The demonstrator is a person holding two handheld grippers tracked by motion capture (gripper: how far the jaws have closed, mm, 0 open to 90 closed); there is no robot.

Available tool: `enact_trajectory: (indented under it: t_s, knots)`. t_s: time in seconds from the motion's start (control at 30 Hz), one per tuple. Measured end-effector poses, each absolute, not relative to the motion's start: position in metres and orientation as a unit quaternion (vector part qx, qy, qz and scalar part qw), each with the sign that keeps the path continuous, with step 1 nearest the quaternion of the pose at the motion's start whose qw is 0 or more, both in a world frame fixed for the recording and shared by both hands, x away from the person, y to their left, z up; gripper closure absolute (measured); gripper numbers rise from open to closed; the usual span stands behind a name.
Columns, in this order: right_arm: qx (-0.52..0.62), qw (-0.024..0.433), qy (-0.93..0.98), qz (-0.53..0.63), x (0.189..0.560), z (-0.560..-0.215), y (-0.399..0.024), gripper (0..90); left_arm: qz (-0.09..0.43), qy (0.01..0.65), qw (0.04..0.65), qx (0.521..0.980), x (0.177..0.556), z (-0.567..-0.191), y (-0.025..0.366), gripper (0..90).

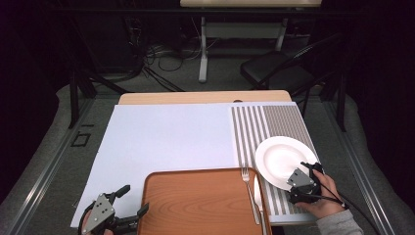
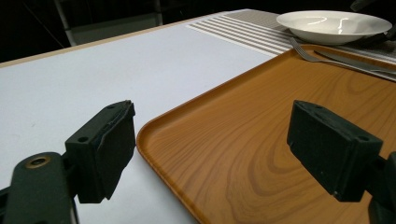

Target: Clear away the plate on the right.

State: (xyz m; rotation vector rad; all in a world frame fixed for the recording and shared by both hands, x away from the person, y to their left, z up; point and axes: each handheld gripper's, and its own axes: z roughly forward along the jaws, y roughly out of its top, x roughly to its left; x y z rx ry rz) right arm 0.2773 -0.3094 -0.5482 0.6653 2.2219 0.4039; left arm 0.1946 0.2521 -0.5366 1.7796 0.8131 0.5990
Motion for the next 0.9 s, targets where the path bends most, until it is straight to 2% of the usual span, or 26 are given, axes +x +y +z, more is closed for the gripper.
enact_trajectory:
  t_s: [0.3,0.7,0.9]
  knots:
    - [0.256,0.388,0.872,0.156,0.28,-0.545,-0.307,8.0,0.25,0.341,0.522,0.741,0.194,-0.537,0.253,15.6]
    - [0.237,0.378,0.88,0.162,0.285,-0.532,-0.303,16.2,0.251,0.339,0.52,0.742,0.195,-0.536,0.252,15.6]
    - [0.226,0.357,0.891,0.166,0.287,-0.525,-0.303,26.9,0.252,0.342,0.523,0.739,0.194,-0.536,0.253,15.6]
